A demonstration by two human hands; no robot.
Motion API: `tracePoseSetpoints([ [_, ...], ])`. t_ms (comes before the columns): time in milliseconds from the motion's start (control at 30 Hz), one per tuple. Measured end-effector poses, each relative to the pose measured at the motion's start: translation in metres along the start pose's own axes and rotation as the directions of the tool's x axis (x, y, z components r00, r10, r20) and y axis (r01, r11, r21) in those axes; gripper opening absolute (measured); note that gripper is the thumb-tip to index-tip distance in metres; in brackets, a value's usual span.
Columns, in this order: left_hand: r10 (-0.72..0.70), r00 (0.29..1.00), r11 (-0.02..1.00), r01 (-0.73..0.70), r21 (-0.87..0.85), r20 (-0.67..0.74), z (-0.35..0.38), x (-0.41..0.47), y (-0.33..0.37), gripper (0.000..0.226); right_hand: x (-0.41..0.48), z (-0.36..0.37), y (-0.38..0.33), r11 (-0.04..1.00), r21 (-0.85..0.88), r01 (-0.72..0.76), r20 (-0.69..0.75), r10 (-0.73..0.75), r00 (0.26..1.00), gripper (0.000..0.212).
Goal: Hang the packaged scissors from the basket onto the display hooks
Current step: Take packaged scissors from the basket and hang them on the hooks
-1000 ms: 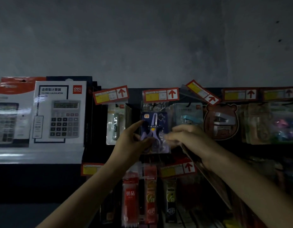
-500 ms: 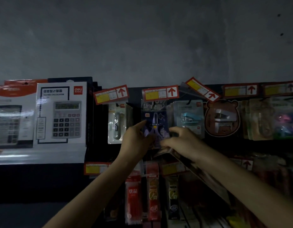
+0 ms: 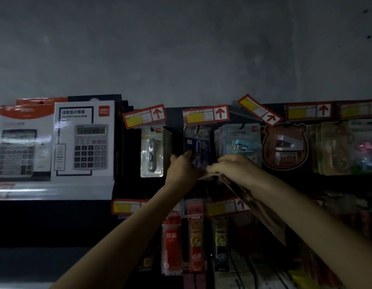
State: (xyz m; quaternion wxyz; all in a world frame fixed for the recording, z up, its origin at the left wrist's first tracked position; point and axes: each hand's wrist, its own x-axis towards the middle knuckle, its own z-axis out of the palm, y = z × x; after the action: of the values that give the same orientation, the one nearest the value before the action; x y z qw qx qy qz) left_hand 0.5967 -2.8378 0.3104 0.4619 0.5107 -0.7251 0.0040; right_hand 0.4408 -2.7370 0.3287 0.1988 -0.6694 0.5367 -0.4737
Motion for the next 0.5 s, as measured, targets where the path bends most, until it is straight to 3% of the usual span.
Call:
tracePoseSetpoints([
  [267, -0.076, 0.993, 0.993, 0.067, 0.101, 0.087, 0.013, 0.006, 0.001, 0.073, -0.005, -0.029, 0.021, 0.997, 0.04, 0.063, -0.028, -0.062, 0.998, 0.045],
  [400, -0.089, 0.979, 0.984, 0.058, 0.167, 0.182, 0.024, 0.018, -0.01, 0.093, -0.01, -0.039, 0.025, 0.995, 0.059, 0.077, -0.024, -0.076, 0.997, 0.026],
  [500, -0.093, 0.971, 0.976, 0.045, 0.212, 0.221, 0.02, 0.017, -0.004, 0.088, -0.013, -0.043, 0.026, 0.993, 0.08, 0.086, -0.023, -0.085, 0.996, 0.017],
])
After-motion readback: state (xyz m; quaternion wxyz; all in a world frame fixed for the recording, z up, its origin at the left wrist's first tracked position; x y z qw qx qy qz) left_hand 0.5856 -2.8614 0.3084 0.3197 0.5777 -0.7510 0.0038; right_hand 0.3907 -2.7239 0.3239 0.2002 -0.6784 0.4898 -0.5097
